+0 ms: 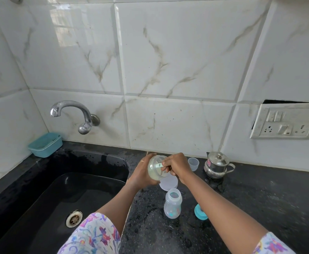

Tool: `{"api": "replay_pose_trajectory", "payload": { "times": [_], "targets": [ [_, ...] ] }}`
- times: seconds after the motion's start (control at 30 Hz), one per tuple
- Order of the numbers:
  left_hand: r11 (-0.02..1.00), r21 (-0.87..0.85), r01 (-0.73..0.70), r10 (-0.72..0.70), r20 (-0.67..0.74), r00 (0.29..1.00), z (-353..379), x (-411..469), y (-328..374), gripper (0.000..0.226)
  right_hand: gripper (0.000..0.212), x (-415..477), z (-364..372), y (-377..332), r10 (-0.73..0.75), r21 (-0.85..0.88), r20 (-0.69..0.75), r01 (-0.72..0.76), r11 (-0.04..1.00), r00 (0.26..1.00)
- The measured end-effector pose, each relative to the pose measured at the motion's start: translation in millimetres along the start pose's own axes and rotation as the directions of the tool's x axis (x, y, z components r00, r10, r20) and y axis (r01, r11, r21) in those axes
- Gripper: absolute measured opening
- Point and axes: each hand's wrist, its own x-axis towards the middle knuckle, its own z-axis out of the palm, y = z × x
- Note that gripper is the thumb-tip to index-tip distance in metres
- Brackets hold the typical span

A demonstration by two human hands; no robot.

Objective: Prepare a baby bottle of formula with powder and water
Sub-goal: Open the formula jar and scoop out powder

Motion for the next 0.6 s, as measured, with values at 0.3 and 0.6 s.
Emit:
{"api": "replay_pose_trajectory", "payload": {
  "times": [0.3, 0.6],
  "targets": [
    [0.963, -0.150, 0.226, -0.236, -0.055, 0.970, 6, -2, -10, 0.104, 0.021, 8, -8, 7, 0.092, 0.058, -0.149, -0.084, 0.995, 0.984],
    [0.912, -0.237, 0.334, -0.353, -0.041, 0.935, 19, -9, -23, 0.100, 0.016, 19, -6, 12, 0.083, 0.070, -0.171, -0.072, 0.995, 0.982]
  ]
}}
